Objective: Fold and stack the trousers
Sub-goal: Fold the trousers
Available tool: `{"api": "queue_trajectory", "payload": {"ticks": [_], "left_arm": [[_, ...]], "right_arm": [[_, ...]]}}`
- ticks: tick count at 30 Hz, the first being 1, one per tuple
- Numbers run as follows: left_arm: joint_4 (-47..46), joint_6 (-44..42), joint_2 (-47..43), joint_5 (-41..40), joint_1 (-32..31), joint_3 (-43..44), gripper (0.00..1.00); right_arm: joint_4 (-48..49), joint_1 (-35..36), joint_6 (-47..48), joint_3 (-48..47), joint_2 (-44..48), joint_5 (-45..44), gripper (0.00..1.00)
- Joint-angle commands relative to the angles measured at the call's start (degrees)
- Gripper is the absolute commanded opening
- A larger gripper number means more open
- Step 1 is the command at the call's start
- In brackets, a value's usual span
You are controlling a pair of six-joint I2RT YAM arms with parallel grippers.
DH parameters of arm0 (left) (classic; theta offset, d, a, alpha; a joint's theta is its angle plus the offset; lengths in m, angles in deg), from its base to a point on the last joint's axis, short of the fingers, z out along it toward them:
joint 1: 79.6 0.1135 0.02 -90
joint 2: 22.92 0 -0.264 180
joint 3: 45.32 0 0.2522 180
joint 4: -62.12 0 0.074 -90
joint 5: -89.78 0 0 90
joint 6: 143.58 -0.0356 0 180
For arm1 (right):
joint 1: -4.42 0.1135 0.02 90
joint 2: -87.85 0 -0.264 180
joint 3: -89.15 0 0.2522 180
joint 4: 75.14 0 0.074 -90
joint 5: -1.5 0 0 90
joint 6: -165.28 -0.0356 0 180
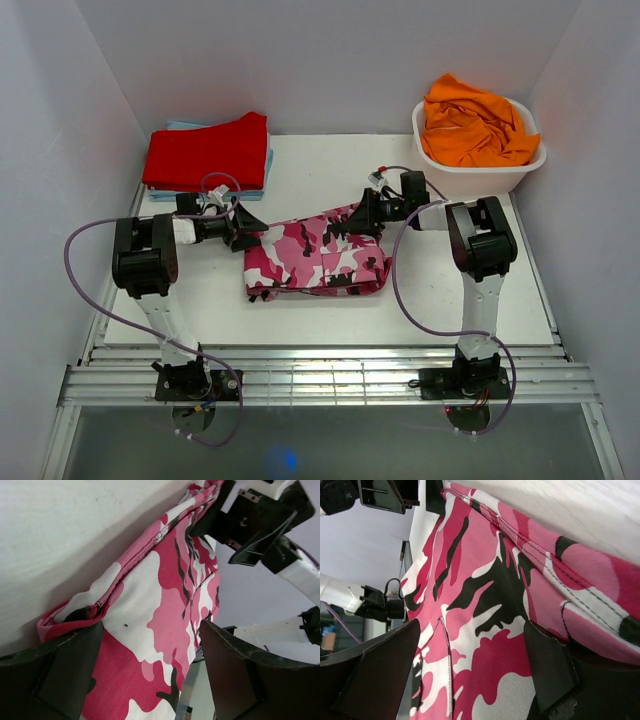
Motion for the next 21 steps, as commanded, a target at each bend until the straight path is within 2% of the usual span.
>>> {"api": "queue_trajectory", "payload": {"ticks": [1, 5, 8, 10, 12, 13, 16, 18, 21], "left_arm": [[-1.92, -0.42, 7.32, -4.84, -0.33, 2.71, 0.91], [1.77, -5.24, 8.4, -4.48, 0.72, 7.54, 0.88], [9.67, -13.04, 5.96, -3.61, 2.12, 14.48, 0.89], [17.04, -17.37, 3.58, -0.63, 2.48, 18.69, 0.93], [22.84, -21.06, -1.25, 1.83, 2.39, 19.33, 0.95], [24.44, -21.43, -3.09, 4.11, 2.39, 18.98, 0.95], [27.18, -21.35, -11.53, 9.03, 2.22, 13.72, 0.95], [27.18, -20.56, -17.58, 10.28, 1.52, 7.22, 0.95], [26.83, -18.97, -21.38, 13.36, 0.02, -0.58, 0.94]], "right_arm": [[9.13, -1.25, -6.73, 5.05, -2.7, -1.58, 0.9], [11.25, -1.69, -7.79, 7.96, -1.39, -1.4, 0.9], [9.76, -2.39, -6.83, 7.26, 2.47, -0.88, 0.9], [6.79, -2.83, -5.78, 5.77, 6.95, 0.35, 0.9], [3.36, -3.09, -3.85, 4.98, 12.46, 1.05, 0.9], [-1.45, -3.1, -0.88, 4.71, 14.5, 1.41, 0.9], [-7.54, -2.83, 1.44, 6.37, 21.89, 2.89, 0.9], [-9.05, -2.22, 2.05, 10.74, 26.36, 3.78, 0.9], [-13.61, -0.56, 4.94, 16.11, 29.63, 6.15, 0.9]]}}
